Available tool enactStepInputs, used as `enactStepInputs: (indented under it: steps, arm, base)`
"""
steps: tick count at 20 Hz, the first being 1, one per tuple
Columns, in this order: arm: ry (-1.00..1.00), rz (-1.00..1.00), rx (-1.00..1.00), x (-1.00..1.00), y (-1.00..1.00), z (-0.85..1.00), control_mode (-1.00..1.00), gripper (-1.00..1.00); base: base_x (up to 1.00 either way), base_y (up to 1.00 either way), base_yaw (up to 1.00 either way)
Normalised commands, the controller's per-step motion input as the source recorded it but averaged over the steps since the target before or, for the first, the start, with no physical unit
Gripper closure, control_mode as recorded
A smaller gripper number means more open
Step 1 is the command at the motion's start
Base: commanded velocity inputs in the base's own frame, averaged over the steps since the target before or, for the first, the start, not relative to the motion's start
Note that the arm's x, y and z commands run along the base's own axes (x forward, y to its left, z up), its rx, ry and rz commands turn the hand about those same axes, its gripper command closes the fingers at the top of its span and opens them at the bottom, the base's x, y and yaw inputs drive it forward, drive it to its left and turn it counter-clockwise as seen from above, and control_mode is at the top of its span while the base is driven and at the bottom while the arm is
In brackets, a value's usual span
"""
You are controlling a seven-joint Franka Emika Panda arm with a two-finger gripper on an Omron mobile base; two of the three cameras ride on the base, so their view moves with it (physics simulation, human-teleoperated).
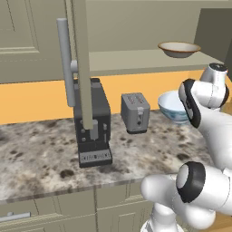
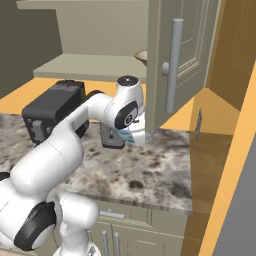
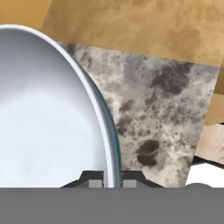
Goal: Open the cabinet. Pick the bowls from the counter and place them in the cabinet. Then close the cabinet.
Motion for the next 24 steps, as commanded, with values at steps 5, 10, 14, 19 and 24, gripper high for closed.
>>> enactStepInputs:
  steps: [5, 10, 14, 19, 24]
  arm:
    - [-0.11, 0.0, 0.0, -0.25, 0.18, 0.37, -1.0, 1.0]
    - [-0.13, 0.01, 0.0, -0.29, 0.23, 0.37, -1.0, 1.0]
    - [-0.15, 0.03, 0.0, -0.23, 0.22, 0.41, -1.0, 1.0]
    - [-0.16, 0.02, 0.0, -0.2, 0.15, 0.49, -1.0, 1.0]
    - [-0.14, 0.02, 0.0, -0.19, 0.14, 0.51, -1.0, 1.0]
  base:
    - [0.0, 0.0, 0.0]
    - [0.0, 0.0, 0.0]
    - [0.0, 0.0, 0.0]
    - [0.0, 0.0, 0.0]
    - [0.0, 0.0, 0.0]
